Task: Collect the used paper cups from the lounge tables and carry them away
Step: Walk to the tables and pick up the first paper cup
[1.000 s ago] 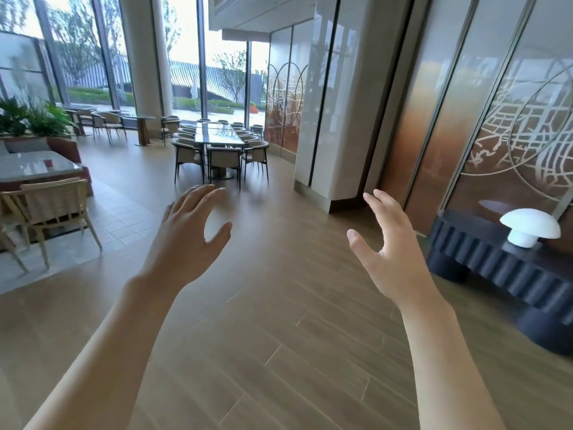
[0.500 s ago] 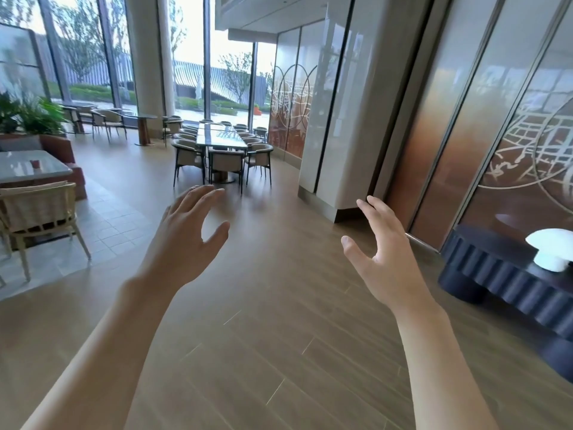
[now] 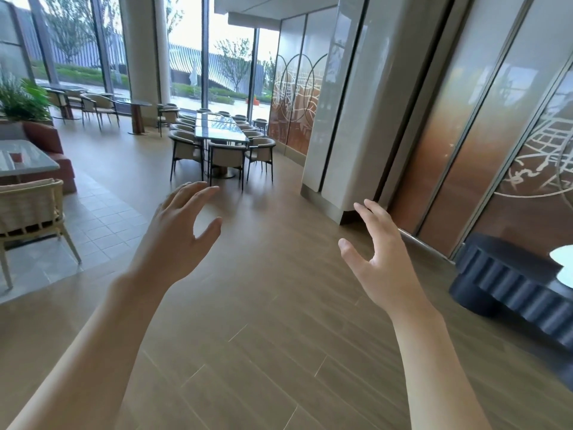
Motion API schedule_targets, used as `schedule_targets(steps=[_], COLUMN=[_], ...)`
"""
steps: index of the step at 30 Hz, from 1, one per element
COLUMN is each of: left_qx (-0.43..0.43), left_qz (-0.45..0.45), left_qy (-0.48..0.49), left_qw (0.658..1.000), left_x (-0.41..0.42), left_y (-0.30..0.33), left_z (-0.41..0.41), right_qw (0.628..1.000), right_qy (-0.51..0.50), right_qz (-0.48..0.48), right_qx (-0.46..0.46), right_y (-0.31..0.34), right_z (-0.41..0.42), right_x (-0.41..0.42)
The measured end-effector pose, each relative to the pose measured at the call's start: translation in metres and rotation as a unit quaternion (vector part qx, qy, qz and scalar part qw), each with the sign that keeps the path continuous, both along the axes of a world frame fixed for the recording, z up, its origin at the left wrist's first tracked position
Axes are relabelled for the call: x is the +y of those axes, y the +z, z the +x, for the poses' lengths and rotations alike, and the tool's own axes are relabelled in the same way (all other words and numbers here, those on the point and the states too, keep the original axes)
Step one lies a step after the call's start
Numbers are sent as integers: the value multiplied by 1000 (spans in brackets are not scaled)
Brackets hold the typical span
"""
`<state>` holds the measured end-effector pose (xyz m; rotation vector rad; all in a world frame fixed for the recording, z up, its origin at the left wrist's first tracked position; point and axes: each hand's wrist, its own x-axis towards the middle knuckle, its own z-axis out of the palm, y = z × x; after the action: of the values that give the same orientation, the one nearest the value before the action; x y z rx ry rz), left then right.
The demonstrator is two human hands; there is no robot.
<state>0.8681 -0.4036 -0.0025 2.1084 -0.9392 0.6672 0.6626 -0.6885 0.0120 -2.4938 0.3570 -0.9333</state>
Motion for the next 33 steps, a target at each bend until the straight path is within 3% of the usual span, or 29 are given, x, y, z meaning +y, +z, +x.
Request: schedule_targets(steps=[16, 33], left_qx=[7, 8], left_qz=[5, 19], left_qy=[131, 200], left_qw=[991, 980], left_x=[54, -67], left_y=[-18, 2], left_z=[130, 337], right_qw=[992, 977], right_qy=[123, 208], right_qz=[-15, -11], right_qx=[6, -46], right_y=[-8, -3], right_z=[211, 472], right_x=[14, -122])
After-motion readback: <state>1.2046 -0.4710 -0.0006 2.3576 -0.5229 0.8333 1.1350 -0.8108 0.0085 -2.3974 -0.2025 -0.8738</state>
